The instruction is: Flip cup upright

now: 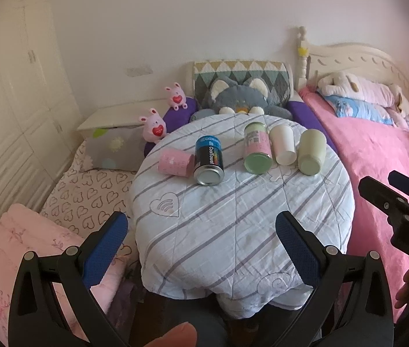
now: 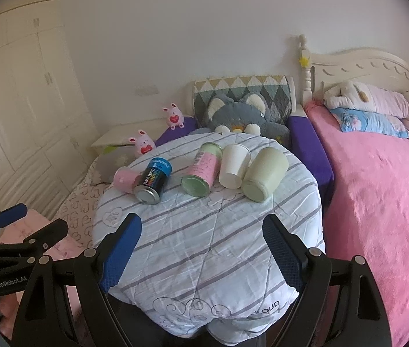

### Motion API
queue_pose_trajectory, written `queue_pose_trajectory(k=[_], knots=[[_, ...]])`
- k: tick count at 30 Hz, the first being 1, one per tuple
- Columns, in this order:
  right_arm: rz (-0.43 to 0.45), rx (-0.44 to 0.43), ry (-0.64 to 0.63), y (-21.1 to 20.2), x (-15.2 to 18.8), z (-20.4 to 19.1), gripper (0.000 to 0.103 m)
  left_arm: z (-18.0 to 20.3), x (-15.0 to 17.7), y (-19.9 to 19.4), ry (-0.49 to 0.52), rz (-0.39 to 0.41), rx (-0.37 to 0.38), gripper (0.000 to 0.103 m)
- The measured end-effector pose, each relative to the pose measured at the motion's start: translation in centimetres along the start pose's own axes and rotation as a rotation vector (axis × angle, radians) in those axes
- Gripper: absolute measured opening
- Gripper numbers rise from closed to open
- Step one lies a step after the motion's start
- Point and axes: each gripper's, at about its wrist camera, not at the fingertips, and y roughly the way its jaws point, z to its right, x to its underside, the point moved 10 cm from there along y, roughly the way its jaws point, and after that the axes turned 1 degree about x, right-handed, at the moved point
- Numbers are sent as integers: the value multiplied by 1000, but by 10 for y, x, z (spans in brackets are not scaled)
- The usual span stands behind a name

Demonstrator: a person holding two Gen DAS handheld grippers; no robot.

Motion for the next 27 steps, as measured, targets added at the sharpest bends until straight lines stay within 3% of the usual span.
queue_pose_trajectory(k=[10,27], knots=[[19,9,5,-12,1,3,87,0,4,-7,-4,14,3,103],[-15,5,19,4,5,12,87,7,3,10,5,-27,-8,103]])
